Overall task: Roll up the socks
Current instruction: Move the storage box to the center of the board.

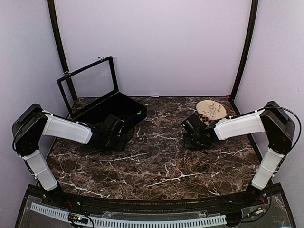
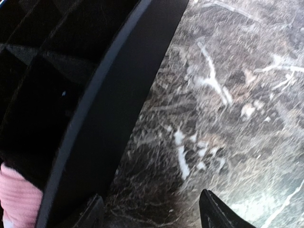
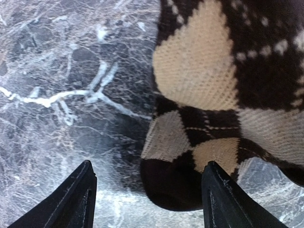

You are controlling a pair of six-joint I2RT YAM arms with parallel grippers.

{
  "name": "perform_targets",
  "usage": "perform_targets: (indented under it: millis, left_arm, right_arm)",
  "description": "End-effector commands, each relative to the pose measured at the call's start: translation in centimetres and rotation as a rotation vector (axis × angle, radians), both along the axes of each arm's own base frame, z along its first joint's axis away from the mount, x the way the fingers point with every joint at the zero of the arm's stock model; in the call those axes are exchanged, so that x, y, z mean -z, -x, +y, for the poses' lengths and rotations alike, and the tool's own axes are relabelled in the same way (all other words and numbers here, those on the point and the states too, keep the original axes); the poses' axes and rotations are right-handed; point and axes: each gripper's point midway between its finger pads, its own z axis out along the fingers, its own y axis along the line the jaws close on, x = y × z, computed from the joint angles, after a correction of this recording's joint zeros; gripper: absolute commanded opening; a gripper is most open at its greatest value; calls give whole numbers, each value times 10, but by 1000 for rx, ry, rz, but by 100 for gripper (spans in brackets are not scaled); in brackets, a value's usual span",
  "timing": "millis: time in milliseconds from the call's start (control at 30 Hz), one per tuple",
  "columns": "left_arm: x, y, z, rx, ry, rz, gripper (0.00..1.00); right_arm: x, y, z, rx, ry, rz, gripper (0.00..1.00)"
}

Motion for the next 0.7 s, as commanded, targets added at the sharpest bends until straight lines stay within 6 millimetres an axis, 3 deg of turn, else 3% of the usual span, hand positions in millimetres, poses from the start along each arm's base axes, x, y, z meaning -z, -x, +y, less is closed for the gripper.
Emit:
perform_targets:
  millis: [0, 133, 233, 333, 400, 667]
  left_arm:
    - [-24, -9, -11, 38, 91, -59, 70]
    - [-36, -8, -21, 72, 136, -75, 69]
    - [-46, -6, -29, 93, 150, -97, 69]
    - [-52, -5, -36, 112, 151, -112, 70]
    - [-54, -4, -39, 118, 150, -116, 70]
    - [-64, -2, -47, 135, 164, -133, 70]
  right_arm:
    - [5, 1, -12, 14, 65, 23, 68]
    - [15, 10, -14, 4, 69, 67, 60]
    - [23, 16, -13, -6, 55, 95, 45]
    - [25, 18, -11, -12, 45, 103, 23]
    - [22, 17, -9, -17, 46, 101, 1]
    - [-14, 8, 7, -65, 49, 18, 0]
